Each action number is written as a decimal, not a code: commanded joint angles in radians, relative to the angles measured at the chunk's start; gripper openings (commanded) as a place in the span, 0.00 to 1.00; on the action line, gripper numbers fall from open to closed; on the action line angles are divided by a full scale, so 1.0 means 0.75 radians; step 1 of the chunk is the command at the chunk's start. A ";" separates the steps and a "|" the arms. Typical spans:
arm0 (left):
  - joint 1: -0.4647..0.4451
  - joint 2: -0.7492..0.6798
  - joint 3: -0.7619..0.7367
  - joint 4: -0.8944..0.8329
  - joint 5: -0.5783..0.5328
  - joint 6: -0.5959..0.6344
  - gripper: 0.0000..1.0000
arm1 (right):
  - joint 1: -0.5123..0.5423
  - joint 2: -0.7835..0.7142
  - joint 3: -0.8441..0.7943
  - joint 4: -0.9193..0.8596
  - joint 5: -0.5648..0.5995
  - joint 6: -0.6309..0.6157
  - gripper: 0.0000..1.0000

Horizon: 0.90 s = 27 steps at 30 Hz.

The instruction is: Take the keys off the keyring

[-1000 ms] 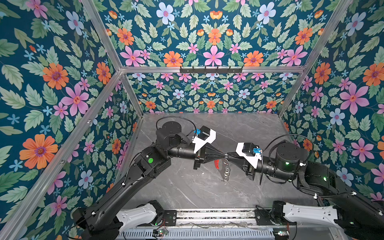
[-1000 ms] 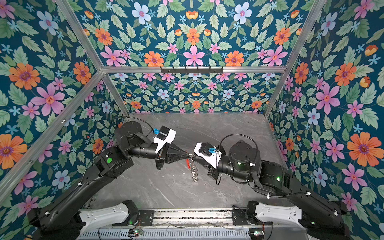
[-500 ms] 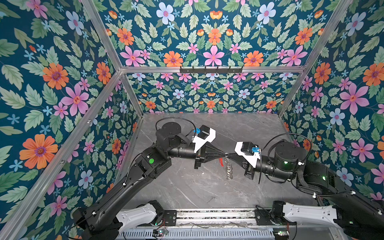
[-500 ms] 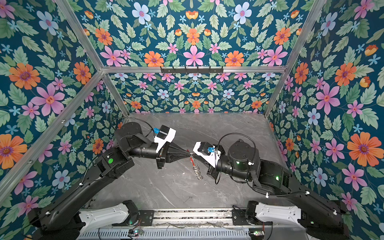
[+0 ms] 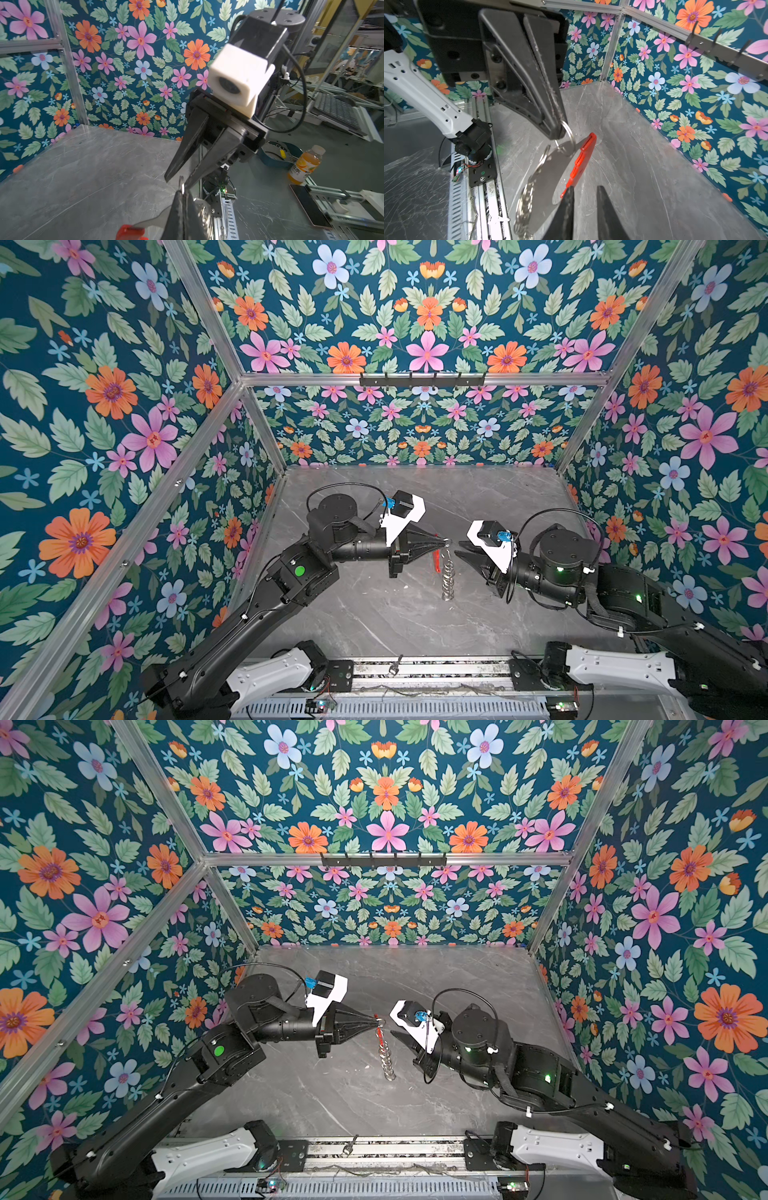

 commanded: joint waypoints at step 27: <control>0.003 -0.228 -0.593 0.201 -1.011 -0.419 0.00 | -0.141 0.074 -0.454 0.116 -0.685 0.689 0.34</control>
